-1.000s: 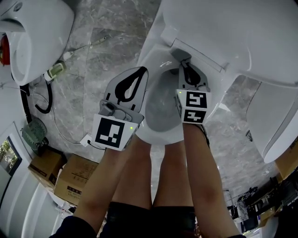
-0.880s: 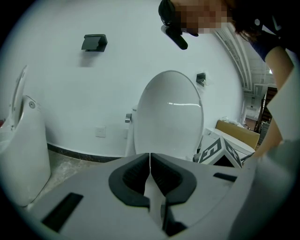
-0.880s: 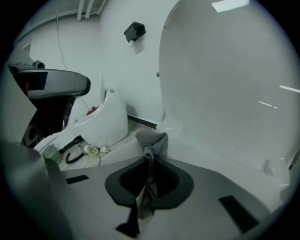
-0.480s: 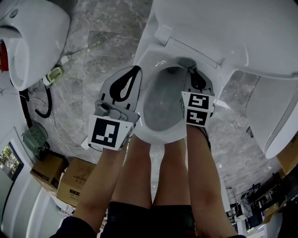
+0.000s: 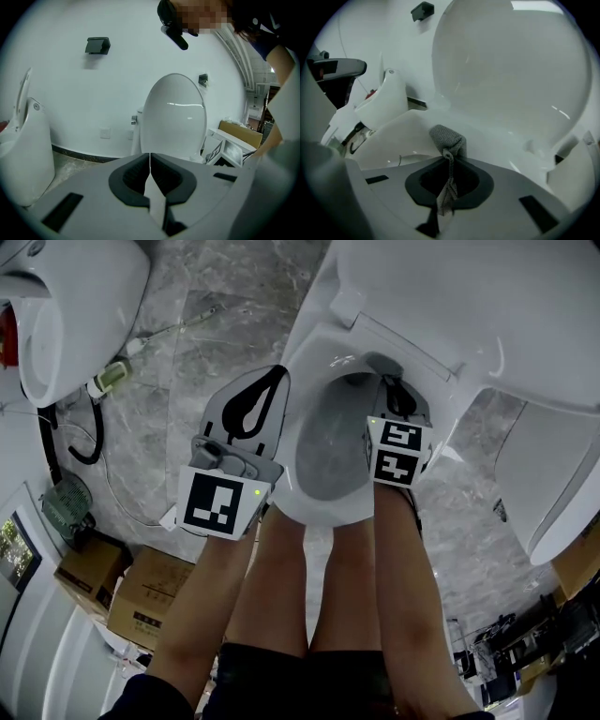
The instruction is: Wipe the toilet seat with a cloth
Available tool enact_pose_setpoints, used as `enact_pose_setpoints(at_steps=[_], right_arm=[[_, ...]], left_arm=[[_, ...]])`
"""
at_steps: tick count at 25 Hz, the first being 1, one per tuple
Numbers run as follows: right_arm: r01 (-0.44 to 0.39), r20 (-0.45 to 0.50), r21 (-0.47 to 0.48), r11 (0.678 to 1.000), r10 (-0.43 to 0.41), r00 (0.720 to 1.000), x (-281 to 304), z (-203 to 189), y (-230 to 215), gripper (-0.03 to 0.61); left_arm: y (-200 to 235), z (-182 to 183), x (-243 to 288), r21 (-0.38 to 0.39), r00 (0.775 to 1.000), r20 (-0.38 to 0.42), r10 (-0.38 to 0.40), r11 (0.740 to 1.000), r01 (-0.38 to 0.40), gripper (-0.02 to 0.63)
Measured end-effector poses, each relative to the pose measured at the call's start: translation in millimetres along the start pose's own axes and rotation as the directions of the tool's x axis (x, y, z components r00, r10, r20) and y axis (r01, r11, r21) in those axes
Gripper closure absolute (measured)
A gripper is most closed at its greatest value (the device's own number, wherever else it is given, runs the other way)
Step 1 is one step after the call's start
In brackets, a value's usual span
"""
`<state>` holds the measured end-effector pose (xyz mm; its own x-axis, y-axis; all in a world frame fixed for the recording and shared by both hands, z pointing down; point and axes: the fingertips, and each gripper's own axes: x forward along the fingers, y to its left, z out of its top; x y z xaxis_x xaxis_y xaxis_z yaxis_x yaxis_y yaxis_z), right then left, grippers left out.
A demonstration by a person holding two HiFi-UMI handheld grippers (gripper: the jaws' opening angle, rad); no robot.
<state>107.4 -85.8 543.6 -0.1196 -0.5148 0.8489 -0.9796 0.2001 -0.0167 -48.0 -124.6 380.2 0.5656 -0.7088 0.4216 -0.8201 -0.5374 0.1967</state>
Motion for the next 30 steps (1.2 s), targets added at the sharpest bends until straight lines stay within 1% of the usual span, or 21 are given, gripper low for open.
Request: enact_pose_setpoints(at_steps=[2,4,6,8,10,12,14,17,19,20,21,22,23,24,25,27,29,30], right_arm=[[-0.074,-0.013,0.006,0.997,0.074,0.997,14,2,32,0.543],[-0.131,-0.003,0.008,0.991,0.131,0.991,17,3,57,0.543],[-0.212,0.015,-0.007,0.977,0.212,0.977,13,5,84,0.543],[-0.297,0.028,-0.067,0.952,0.300,0.954,6,6,110,0.543],[-0.355,0.022,-0.151,0.923,0.362,0.932,2,6,123,0.543],[-0.359,0.016,-0.213,0.909,0.370,0.929,3,10,116,0.543],[-0.328,0.035,-0.238,0.914,0.346,0.938,6,21,98,0.544],[-0.244,0.116,-0.262,0.934,0.281,0.953,4,40,68,0.545],[-0.189,0.191,-0.255,0.949,0.241,0.952,1,54,54,0.544],[-0.182,0.216,-0.257,0.949,0.240,0.946,0,58,54,0.545],[-0.200,0.224,-0.273,0.941,0.264,0.938,1,58,61,0.545],[-0.245,0.212,-0.300,0.922,0.315,0.925,1,55,75,0.544],[-0.310,0.184,-0.328,0.892,0.382,0.906,0,48,95,0.543],[-0.380,0.149,-0.354,0.854,0.453,0.879,-3,39,117,0.545],[-0.447,0.112,-0.376,0.812,0.518,0.848,-8,28,139,0.544],[-0.568,0.035,-0.401,0.719,0.631,0.775,-25,2,178,0.545],[-0.668,-0.054,-0.412,0.620,0.715,0.697,-46,-29,208,0.545],[-0.704,-0.099,-0.425,0.569,0.744,0.661,-56,-44,219,0.545]], left_arm=[[7,1,-4,0.004,1.000,0.003,0.016,1.000,-0.016,0.589],[14,1,-8,0.007,1.000,0.003,0.030,1.000,-0.030,0.589],[20,1,-11,0.009,0.999,0.003,0.042,0.999,-0.042,0.589],[24,1,-12,0.009,0.999,0.008,0.054,0.999,-0.054,0.589],[25,-3,-13,0.019,0.999,-0.001,0.052,0.998,-0.052,0.589],[23,-8,-15,0.038,0.999,-0.021,0.040,0.999,-0.040,0.589],[21,-6,-15,0.034,0.999,-0.011,0.043,0.999,-0.043,0.589],[21,0,-15,0.017,0.998,0.023,0.063,0.998,-0.063,0.589],[23,0,-18,0.022,0.998,0.023,0.066,0.998,-0.066,0.589],[25,-1,-20,0.030,0.998,0.020,0.066,0.997,-0.066,0.589],[27,-2,-22,0.038,0.998,0.016,0.066,0.997,-0.066,0.589],[28,-3,-24,0.045,0.998,0.013,0.066,0.997,-0.067,0.589],[30,-4,-26,0.052,0.998,0.010,0.067,0.996,-0.067,0.589],[31,-5,-28,0.058,0.998,0.006,0.067,0.996,-0.067,0.589],[32,-5,-29,0.061,0.998,0.005,0.069,0.996,-0.069,0.589],[34,-3,-31,0.053,0.997,0.011,0.079,0.995,-0.080,0.589],[35,-2,-33,0.038,0.996,0.019,0.091,0.995,-0.091,0.589],[35,-4,-35,0.040,0.996,0.010,0.091,0.995,-0.091,0.589]])
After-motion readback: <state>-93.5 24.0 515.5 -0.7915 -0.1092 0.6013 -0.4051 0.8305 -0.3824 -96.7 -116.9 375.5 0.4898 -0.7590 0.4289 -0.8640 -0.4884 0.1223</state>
